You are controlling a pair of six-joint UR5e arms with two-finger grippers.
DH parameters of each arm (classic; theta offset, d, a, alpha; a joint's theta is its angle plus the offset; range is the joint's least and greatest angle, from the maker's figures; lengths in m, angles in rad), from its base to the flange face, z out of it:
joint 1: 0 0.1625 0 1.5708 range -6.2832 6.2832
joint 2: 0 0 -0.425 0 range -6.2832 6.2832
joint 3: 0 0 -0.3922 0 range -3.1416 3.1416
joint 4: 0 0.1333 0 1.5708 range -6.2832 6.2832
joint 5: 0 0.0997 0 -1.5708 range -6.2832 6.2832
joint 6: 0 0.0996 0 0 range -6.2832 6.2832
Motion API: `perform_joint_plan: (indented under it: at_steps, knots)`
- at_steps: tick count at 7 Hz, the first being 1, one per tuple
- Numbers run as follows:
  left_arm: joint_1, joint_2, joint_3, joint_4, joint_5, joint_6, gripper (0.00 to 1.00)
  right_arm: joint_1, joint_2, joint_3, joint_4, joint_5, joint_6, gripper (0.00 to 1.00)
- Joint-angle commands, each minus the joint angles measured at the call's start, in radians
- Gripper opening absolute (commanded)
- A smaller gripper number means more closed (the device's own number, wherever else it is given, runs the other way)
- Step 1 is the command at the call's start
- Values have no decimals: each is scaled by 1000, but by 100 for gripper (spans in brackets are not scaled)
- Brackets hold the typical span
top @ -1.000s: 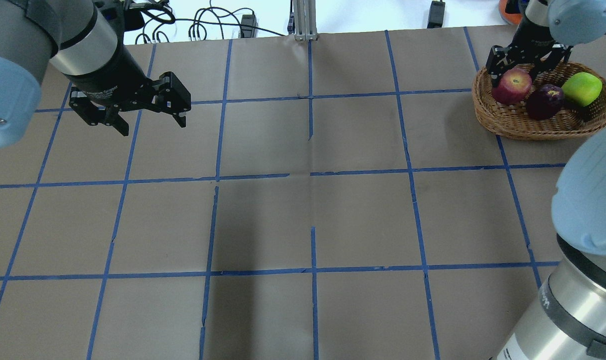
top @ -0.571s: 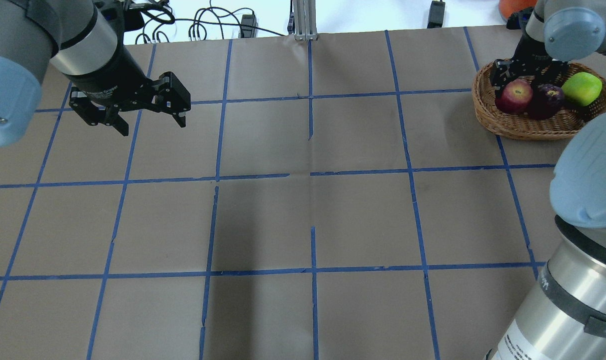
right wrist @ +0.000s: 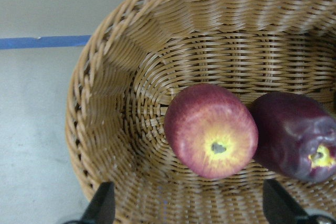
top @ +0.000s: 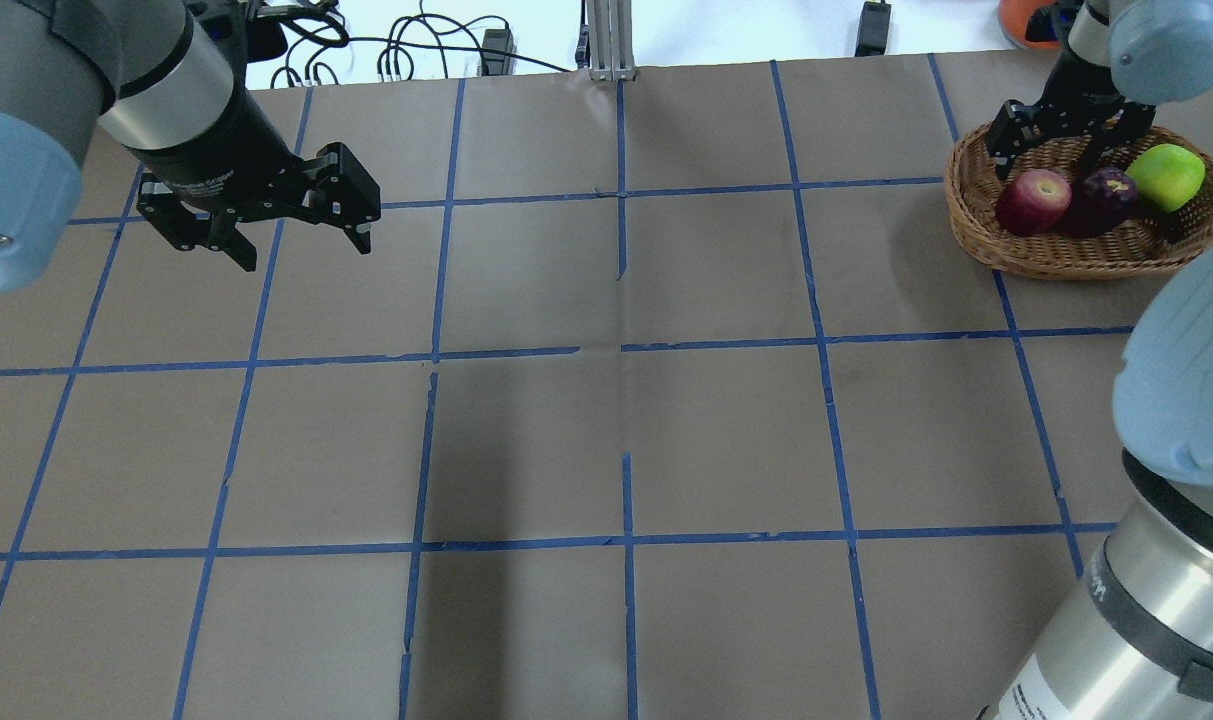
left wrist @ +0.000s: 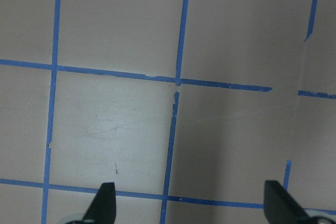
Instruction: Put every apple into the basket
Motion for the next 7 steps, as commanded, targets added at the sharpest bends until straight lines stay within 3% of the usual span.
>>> perform_joint_plan:
  at_steps: [1,2,4,6,7]
  knots:
    - [0,0,0,0,0,1,100,132,-188,13,240,20,129,100]
    - [0,0,0,0,0,-1,100,243,-277,42,302,29,227,100]
    - [0,0,0,0,0,-1,100,365,-380,164,295,41,343,100]
    - [0,2,-1,0,0,-1,100,357,-536,325,287,92,336,100]
    - [2,0,3,-2,0,-1,100,334,-558,356,289,89,327,100]
